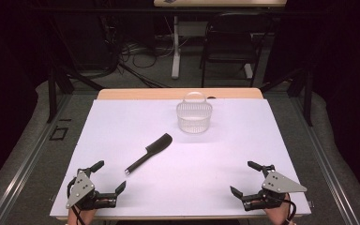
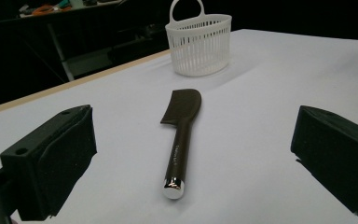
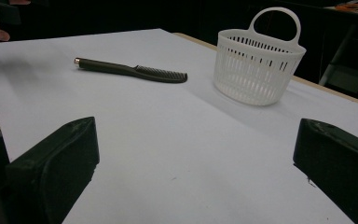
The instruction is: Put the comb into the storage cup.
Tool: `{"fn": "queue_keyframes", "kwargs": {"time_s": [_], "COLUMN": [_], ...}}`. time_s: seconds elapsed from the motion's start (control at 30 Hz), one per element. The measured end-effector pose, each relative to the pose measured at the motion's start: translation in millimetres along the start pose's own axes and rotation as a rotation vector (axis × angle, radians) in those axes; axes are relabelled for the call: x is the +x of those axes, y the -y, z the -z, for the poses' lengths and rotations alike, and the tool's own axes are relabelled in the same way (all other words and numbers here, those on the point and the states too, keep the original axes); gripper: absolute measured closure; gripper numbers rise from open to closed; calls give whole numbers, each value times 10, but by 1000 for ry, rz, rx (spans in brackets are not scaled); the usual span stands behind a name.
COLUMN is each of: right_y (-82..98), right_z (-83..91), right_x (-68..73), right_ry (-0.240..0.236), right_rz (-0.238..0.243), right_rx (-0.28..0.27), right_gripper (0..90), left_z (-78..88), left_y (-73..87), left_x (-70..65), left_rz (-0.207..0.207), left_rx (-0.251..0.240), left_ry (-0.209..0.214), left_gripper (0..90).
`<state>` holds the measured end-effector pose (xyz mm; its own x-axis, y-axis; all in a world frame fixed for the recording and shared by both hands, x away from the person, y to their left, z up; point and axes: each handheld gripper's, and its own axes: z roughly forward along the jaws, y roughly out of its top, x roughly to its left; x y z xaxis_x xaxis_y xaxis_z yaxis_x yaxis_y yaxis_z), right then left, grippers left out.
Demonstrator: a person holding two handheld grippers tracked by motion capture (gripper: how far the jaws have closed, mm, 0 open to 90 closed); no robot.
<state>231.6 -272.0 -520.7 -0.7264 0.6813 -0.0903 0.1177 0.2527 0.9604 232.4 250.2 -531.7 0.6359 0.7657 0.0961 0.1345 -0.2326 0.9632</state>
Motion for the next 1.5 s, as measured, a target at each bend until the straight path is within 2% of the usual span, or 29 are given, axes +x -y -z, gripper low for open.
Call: {"fn": "queue_keyframes", "kwargs": {"time_s": [0.3,0.6,0.8,1.23,1.5], "right_y": [7,12,11,11,5], "right_z": [-7,-15,-23,-16,-10], "right_x": [-3,-6,-3,-8,3], "right_ry": [-9,-7,-8,1,0], "right_rz": [-13,-12,-6,-10,-7], "right_rx": [4,13,23,20,19], "right_gripper": [0,0,0,0,0], "left_z": [-34,-66,-138,-307,-379], "left_y": [-48,-142,-211,-281,-345], "left_x": [34,51,70,113,107], "left_rz": [15,14,17,30,23], "left_rx": [60,83,132,206,249], "left_ry": [-9,-35,-28,-8,0], "left_gripper": [1,1,1,2,1]}}
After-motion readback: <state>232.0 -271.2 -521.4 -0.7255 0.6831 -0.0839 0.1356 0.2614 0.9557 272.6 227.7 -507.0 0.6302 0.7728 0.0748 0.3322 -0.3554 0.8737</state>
